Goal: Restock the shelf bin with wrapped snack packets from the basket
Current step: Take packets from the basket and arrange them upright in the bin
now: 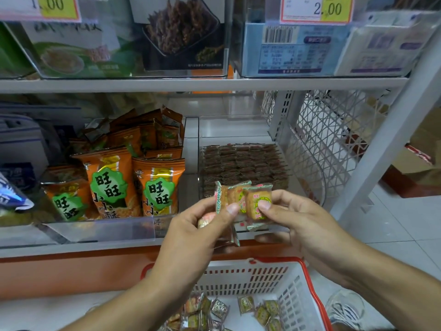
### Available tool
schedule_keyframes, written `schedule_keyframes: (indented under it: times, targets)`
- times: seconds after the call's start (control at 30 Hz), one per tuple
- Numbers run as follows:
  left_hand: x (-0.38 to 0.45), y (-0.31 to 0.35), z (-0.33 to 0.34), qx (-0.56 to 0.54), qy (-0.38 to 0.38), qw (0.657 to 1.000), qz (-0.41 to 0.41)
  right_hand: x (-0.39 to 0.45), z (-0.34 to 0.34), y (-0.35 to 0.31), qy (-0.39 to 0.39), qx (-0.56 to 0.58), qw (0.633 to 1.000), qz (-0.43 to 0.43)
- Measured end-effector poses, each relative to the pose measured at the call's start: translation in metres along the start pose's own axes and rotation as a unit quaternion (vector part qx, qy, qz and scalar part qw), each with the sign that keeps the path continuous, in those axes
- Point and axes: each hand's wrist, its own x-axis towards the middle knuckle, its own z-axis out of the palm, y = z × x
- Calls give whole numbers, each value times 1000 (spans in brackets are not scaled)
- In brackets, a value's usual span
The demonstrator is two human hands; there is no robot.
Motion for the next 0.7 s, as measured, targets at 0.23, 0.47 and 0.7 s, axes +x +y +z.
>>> schedule_keyframes:
  times: [0.23,0.47,0.7]
  targets:
    - [6,12,-6,24,-56,997,-57,-4,-12,-14,-2,-243,960,-140]
    - [12,29,-19,147,-154,970,-114,-6,-26,-19,-138,-362,913,-129]
    - [11,26,-15,61,-110,988,-95,-3,-25,-13,-91,-239,957,-140]
